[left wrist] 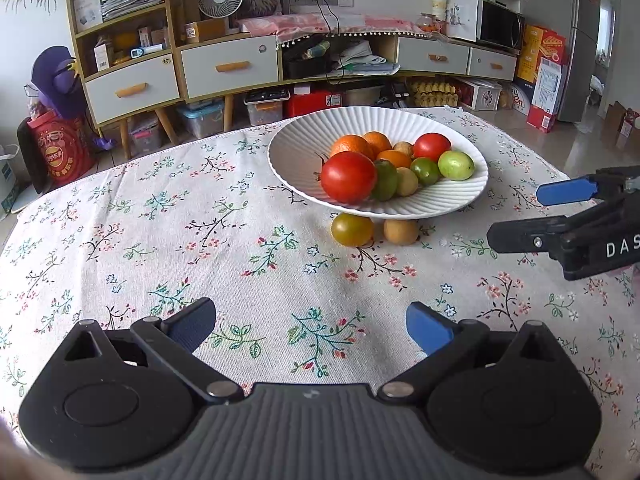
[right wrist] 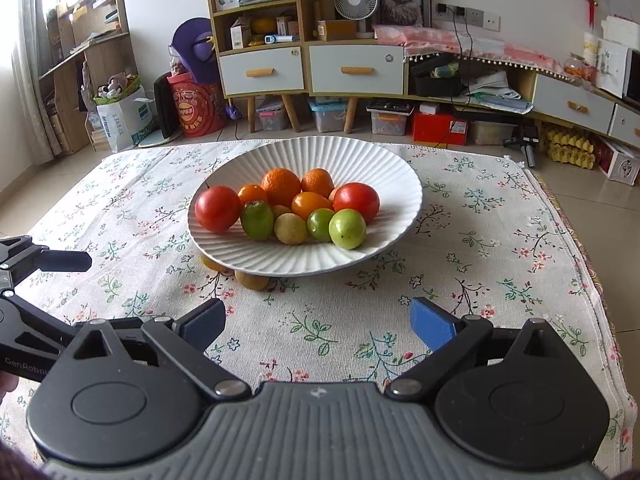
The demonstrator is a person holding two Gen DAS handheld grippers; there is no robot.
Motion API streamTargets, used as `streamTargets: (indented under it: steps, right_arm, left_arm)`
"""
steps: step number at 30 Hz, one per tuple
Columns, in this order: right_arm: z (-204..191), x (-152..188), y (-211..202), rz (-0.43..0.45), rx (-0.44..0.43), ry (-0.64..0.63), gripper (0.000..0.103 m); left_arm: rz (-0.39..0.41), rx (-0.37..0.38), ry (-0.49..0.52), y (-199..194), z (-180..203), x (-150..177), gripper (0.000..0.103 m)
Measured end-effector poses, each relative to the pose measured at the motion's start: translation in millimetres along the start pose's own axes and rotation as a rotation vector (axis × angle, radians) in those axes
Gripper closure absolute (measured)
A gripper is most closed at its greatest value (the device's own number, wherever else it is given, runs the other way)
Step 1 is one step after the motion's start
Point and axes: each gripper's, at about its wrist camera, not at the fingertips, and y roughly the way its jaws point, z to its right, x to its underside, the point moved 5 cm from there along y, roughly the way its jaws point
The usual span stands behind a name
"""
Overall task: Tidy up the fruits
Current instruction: 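Withdraw both open tools from the bowl toward the last fruits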
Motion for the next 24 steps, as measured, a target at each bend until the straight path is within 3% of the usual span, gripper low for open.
streamTargets:
  steps: [5,12,14,16,24]
  right_arm:
    - [-10.5,9.3,4.0,0.016,-0.006,-0.097,0.002]
    - [-10.7,16.6,14.7,-0.020,0.004,-0.127,0.001]
    - [-9.8,18.5,18.2,-0.032,0.009,-0.133,0.001]
    - [-8.7,21.1,22.1,-0.045,0.015,-0.141,0.001]
    - [-10.3,22.2,26.5,-0.044,0.015,-0.143,0.001]
  left_arm:
    - [0.045,0.010,0.005,12.7,-4.3,2.6,0.002]
    - [0.094,0.027,0.102,31.2,6.6,-6.7,0.003]
    - [0.095,0.037,0.115,37.1,9.5,-9.6,0.007]
    - [0.093,0.041,0.109,42.6,9.8,-12.1,0.019]
    - [0.112,0.077,0.079,50.1,12.7,-23.3,0.037]
